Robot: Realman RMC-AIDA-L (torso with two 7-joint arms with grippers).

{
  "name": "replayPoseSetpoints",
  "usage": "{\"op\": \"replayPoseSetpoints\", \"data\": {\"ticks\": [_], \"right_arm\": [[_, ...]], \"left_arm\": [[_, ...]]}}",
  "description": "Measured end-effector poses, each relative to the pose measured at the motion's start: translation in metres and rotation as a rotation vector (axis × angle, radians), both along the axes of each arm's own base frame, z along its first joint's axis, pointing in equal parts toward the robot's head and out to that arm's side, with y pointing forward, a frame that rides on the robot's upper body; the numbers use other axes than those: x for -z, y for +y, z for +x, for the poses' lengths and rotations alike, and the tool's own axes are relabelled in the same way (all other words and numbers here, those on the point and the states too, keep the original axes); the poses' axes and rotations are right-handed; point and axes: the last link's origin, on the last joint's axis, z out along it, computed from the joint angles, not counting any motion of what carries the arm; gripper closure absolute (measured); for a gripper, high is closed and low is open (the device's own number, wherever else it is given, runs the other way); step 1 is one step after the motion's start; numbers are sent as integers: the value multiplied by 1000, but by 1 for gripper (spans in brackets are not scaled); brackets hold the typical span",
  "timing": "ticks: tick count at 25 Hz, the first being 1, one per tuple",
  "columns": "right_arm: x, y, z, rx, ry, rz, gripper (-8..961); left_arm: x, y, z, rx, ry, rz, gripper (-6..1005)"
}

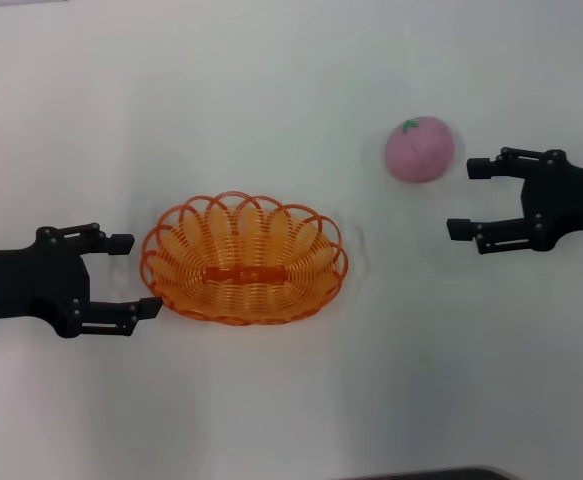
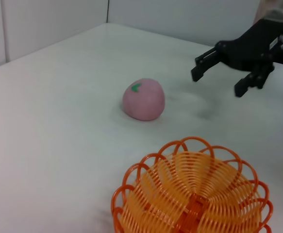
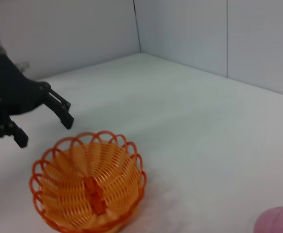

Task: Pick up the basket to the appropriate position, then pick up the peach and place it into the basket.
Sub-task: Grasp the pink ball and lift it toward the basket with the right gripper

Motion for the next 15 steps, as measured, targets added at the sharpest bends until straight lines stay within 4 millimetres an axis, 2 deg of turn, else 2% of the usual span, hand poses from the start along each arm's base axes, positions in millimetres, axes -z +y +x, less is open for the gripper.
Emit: {"op": "replayPoseSetpoints", "data": {"ticks": [7, 15], "right_arm": [[-21, 8, -8, 161, 25, -111, 62], [-29, 26, -22, 326, -74, -220, 63]], "left_arm": [[-2, -1, 0, 4, 0, 6, 125], [-6, -1, -1, 5, 14, 18, 124]]}}
